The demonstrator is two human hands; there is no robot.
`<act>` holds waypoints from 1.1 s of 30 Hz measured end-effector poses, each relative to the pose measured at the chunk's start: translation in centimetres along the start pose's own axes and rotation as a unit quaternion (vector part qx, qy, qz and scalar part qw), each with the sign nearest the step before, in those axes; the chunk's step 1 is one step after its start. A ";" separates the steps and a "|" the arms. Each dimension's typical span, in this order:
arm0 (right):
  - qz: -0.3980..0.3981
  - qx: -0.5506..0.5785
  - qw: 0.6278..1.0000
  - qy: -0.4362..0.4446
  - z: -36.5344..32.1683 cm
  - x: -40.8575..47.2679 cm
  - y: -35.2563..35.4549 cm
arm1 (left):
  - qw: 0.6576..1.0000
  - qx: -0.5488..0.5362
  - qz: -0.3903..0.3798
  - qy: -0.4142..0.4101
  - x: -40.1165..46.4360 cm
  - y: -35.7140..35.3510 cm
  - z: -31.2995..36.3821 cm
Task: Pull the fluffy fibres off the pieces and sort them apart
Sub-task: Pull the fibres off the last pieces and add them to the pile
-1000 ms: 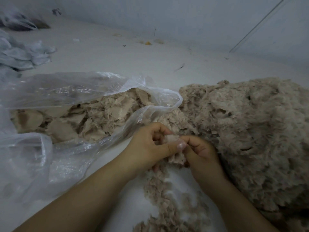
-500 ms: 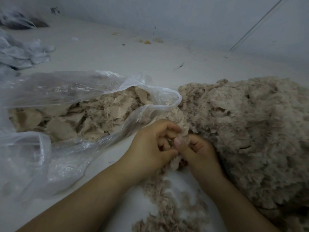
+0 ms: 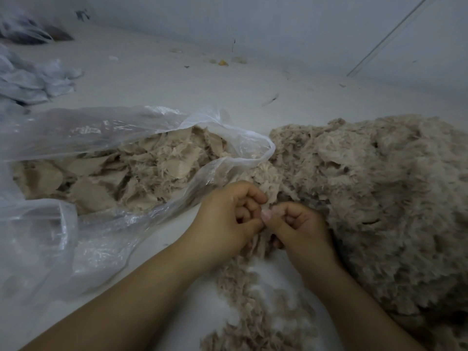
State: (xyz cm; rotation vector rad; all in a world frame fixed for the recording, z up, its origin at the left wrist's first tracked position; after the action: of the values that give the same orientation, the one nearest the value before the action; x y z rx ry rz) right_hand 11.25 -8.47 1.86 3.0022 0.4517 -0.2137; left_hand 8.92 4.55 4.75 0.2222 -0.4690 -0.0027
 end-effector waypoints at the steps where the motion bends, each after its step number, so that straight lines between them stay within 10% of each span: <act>1: -0.002 -0.005 1.000 -0.002 0.1 0.1 0.0 | 1.000 0.000 0.001 -0.010 0.0 0.1 0.2; 33: -0.077 -0.012 0.997 0.024 0.3 -0.2 -1.3 | 0.993 -0.105 0.024 0.057 0.1 -0.5 -0.2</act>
State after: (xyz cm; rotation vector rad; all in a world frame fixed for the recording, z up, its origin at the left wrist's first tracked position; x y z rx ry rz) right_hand 10.66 -7.28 1.52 2.9565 0.6851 -0.1466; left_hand 9.13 4.10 4.55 0.0045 -0.3576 0.0083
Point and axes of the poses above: each hand's wrist, its own x-axis towards the middle knuckle, its own y-axis out of the back of the hand, z = x × y, the point moved 9 cm from there along x, towards the middle knuckle, and after that the axes turned 15 degrees about -y, right-handed, at the moved point
